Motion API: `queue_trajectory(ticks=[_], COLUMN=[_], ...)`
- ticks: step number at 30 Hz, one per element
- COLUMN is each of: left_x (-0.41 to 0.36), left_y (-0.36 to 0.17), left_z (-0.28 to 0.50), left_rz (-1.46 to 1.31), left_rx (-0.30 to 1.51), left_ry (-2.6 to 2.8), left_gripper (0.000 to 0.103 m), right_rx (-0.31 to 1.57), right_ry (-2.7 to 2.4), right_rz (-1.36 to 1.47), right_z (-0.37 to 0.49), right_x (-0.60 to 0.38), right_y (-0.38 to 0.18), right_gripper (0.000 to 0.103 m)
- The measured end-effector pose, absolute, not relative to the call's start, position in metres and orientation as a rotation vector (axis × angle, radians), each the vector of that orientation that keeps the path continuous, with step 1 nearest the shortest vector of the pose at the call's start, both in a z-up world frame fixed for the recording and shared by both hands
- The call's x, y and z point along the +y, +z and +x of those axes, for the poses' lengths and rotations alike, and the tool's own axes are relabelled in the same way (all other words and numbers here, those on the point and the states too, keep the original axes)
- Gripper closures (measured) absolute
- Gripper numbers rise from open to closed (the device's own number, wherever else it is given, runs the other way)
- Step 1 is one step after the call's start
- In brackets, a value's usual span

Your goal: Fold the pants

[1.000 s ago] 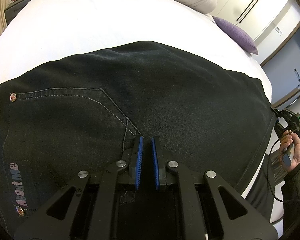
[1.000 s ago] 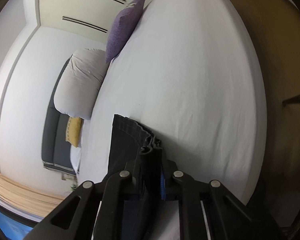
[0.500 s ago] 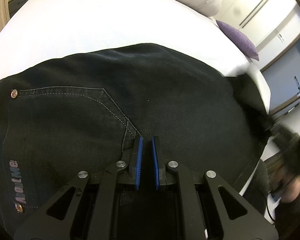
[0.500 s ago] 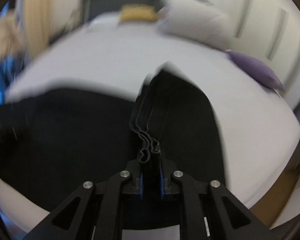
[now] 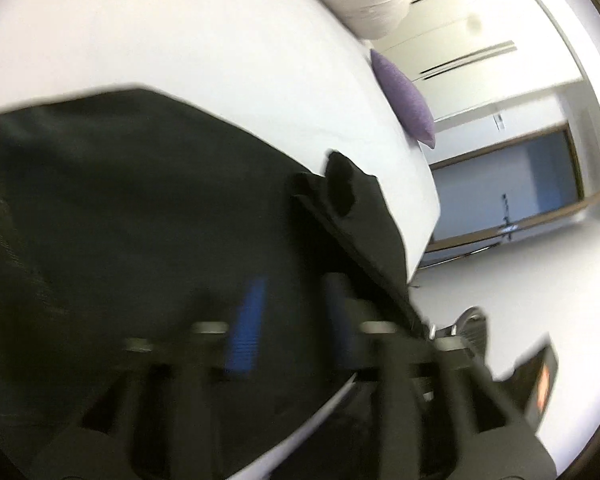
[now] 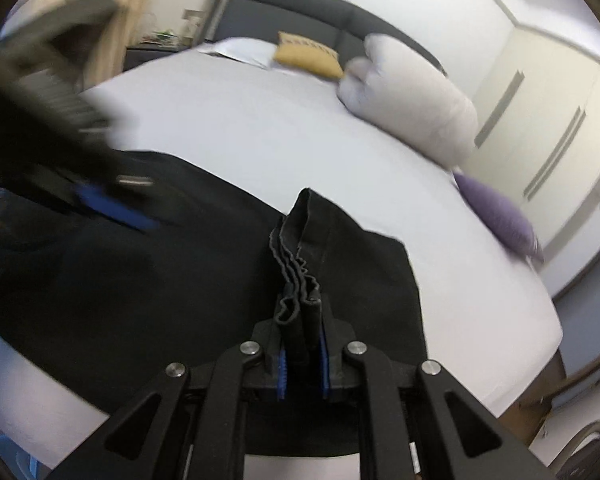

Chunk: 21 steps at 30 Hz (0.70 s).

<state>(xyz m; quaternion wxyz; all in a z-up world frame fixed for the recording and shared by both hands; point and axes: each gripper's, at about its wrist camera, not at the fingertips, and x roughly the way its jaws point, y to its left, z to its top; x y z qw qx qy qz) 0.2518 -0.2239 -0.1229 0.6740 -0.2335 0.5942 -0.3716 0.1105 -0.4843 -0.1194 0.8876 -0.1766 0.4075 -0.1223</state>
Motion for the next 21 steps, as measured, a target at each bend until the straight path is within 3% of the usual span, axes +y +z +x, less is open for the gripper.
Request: queue_trajectory(ticks=[5, 10, 11, 12, 14, 16, 17, 21], left_x=[-0.231, -0.223, -0.222, -0.221, -0.224, -0.22, -0.219, -0.206], left_y=[-0.119, -0.132, -0.135, -0.137, -0.138, -0.13, -0.126, -0.115], left_z=[0.259, 0.274, 0.277, 0.279, 0.287, 0.291, 0.29, 0.287], left_rz=[-0.647, -0.624, -0.619, -0.606, -0.534, -0.466, -0.433, -0.336], left_rx=[1.353, 1.428, 1.449, 1.473, 1.493, 1.474, 1.464, 1.419], left_ry=[-0.888, -0.888, -0.891, -0.898, -0.891, -0.891, -0.889, -0.88], left_gripper=[0.028, 0.03, 0.037, 0.053, 0.072, 0.078, 0.086, 0.093], right_rx=[0.831, 0.827, 0.824, 0.819, 0.807, 0.798, 0.795, 0.789], right_ry=[-0.177, -0.118, -0.107, -0.098, -0.082, -0.063, -0.056, -0.019], right_rz=[-0.438, -0.454, -0.46, -0.467, -0.488, -0.499, -0.502, -0.516], right_z=[0.109, 0.107, 0.107, 0.106, 0.105, 0.104, 0.104, 0.11], right_x=[-0.441, -0.415, -0.411, -0.408, -0.402, -0.396, -0.394, -0.381], right_y=[-0.122, -0.125, -0.124, -0.124, -0.122, -0.12, -0.12, -0.119], right_gripper=[0.09, 0.089, 0.089, 0.089, 0.089, 0.089, 0.089, 0.089])
